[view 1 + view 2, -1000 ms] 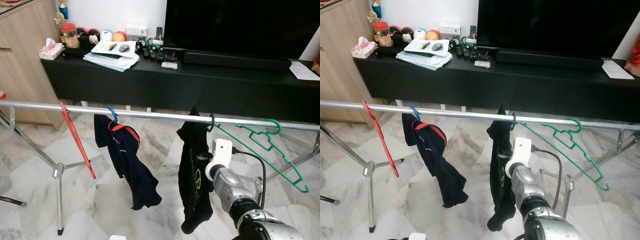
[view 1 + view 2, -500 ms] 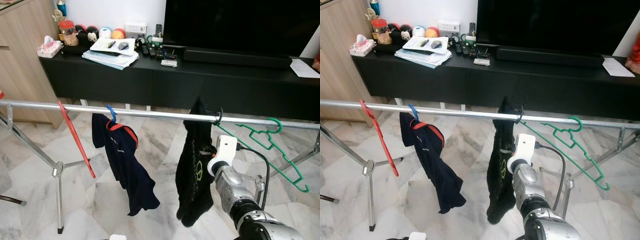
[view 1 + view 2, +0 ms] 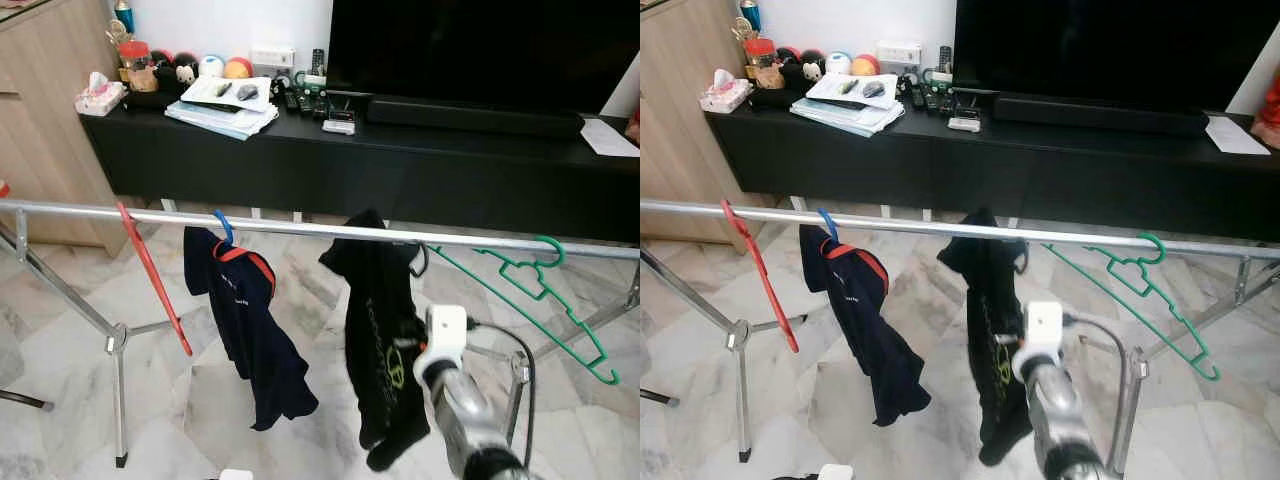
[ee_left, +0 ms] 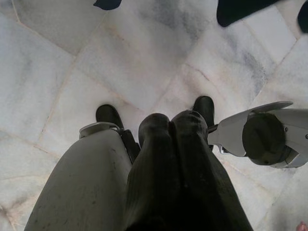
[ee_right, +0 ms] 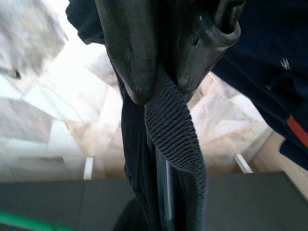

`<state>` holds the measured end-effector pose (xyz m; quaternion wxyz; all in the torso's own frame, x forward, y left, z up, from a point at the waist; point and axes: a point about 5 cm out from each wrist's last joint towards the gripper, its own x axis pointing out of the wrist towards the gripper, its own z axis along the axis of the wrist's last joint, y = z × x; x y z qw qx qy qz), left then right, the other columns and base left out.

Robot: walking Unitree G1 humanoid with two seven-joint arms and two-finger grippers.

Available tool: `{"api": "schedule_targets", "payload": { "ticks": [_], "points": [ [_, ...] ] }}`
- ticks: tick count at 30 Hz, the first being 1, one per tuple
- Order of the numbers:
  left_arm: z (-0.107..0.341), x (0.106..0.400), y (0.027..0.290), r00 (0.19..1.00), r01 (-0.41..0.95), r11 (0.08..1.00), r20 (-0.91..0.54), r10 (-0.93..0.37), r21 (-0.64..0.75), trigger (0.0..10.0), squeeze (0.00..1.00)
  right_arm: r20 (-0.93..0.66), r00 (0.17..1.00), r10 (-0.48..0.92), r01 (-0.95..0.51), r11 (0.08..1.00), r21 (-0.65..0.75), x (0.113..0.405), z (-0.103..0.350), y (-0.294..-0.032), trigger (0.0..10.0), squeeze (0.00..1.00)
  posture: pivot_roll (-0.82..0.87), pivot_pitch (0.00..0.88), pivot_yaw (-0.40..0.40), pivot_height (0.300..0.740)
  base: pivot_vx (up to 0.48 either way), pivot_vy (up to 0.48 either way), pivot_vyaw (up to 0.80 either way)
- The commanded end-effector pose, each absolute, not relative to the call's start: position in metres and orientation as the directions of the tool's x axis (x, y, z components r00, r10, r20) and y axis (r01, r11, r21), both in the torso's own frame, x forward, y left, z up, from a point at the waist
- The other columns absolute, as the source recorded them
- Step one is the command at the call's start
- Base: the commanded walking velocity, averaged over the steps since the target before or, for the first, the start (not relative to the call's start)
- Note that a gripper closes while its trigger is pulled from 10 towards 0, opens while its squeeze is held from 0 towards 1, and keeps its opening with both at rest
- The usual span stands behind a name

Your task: Hang hanger

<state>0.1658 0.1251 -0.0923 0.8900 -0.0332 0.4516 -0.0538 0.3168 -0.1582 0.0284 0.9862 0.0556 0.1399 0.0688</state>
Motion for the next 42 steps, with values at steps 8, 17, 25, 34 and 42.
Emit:
{"api": "schedule_targets", "payload": {
  "ticks": [8,17,25,34,42],
  "points": [
    [-0.105,0.134,0.123,0.489,0.060,0.992,-0.862,-0.130,-0.115,10.0,0.00,-0.222,0.975,-0.002,0.051,0.975,0.215,0.312,0.029,-0.171,10.0,0.00,0.01,0.065,-0.046,0.740,0.000,0.000,0.00],
    [-0.106,0.134,0.127,0.487,0.060,0.992,-0.865,-0.124,-0.108,10.0,0.00,-0.244,0.969,-0.040,0.101,0.965,0.241,0.310,0.025,-0.167,10.0,0.00,0.01,0.062,-0.028,0.740,0.000,0.000,0.00],
    [-0.105,0.136,0.127,0.491,0.067,0.992,-0.862,-0.128,-0.109,10.0,0.00,-0.257,0.966,-0.026,0.085,0.971,0.223,0.311,0.025,-0.163,10.0,0.00,0.01,0.087,-0.024,0.740,0.000,0.000,0.00],
    [-0.105,0.137,0.127,0.491,0.069,0.991,-0.861,-0.133,-0.114,10.0,0.00,-0.348,0.936,0.048,0.021,0.981,0.193,0.306,0.013,-0.154,10.0,0.00,0.02,0.103,-0.026,0.740,0.000,0.000,0.00],
    [-0.105,0.137,0.126,0.489,0.074,0.990,-0.861,-0.139,-0.117,10.0,0.00,-0.370,0.928,0.037,0.027,0.986,0.166,0.308,0.014,-0.162,10.0,0.00,0.02,0.107,-0.027,0.740,0.000,0.000,0.00]
  ]
}}
